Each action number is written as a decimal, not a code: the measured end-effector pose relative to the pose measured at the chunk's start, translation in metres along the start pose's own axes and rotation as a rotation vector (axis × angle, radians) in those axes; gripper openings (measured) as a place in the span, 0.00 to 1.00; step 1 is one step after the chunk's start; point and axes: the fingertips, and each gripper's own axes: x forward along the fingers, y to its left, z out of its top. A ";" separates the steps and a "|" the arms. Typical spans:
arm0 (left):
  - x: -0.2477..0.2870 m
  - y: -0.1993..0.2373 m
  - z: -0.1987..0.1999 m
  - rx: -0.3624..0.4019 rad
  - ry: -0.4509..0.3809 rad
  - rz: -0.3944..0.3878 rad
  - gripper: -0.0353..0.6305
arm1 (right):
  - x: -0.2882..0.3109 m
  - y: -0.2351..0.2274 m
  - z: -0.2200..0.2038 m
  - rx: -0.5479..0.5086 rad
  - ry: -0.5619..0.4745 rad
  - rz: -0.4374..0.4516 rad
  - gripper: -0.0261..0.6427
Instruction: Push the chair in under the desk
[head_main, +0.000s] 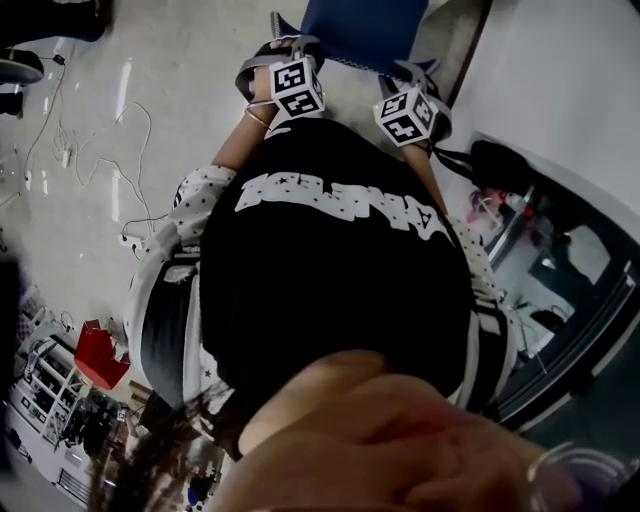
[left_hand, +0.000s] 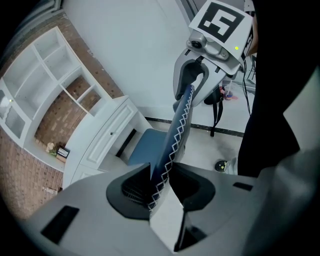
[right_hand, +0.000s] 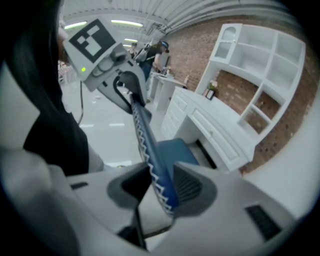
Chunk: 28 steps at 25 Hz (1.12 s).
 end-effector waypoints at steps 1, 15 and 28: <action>0.001 0.001 -0.001 0.001 -0.002 -0.003 0.27 | 0.001 0.000 0.001 0.004 0.002 -0.002 0.26; 0.013 0.024 -0.010 0.040 -0.027 -0.041 0.27 | 0.019 -0.011 0.018 0.051 0.028 -0.032 0.27; 0.024 0.046 -0.004 0.079 -0.061 -0.069 0.27 | 0.032 -0.031 0.025 0.087 0.054 -0.063 0.28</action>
